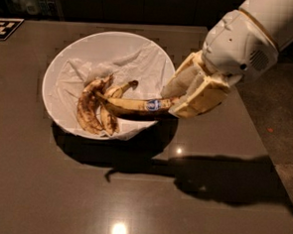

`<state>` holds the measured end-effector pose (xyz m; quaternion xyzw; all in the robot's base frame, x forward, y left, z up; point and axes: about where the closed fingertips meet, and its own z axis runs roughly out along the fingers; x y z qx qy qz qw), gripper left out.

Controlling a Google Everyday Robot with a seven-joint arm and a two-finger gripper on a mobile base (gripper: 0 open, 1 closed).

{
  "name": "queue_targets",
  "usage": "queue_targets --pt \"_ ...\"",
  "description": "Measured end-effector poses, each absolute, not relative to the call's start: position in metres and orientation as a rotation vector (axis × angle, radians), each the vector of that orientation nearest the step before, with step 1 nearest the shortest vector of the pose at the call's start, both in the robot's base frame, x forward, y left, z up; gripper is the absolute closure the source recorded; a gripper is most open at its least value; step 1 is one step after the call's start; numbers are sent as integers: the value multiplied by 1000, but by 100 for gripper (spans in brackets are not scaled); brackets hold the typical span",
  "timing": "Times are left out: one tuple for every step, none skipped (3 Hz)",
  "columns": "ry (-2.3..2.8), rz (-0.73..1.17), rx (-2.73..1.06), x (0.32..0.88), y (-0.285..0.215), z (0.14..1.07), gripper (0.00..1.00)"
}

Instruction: Pick banana from white bowl

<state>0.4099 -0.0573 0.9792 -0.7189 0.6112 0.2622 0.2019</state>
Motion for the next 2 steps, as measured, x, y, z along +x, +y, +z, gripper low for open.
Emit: queue_targets --pt "1670 739 -1977 394 -81 977 100" --pt "1648 733 -1941 381 -102 975 100"
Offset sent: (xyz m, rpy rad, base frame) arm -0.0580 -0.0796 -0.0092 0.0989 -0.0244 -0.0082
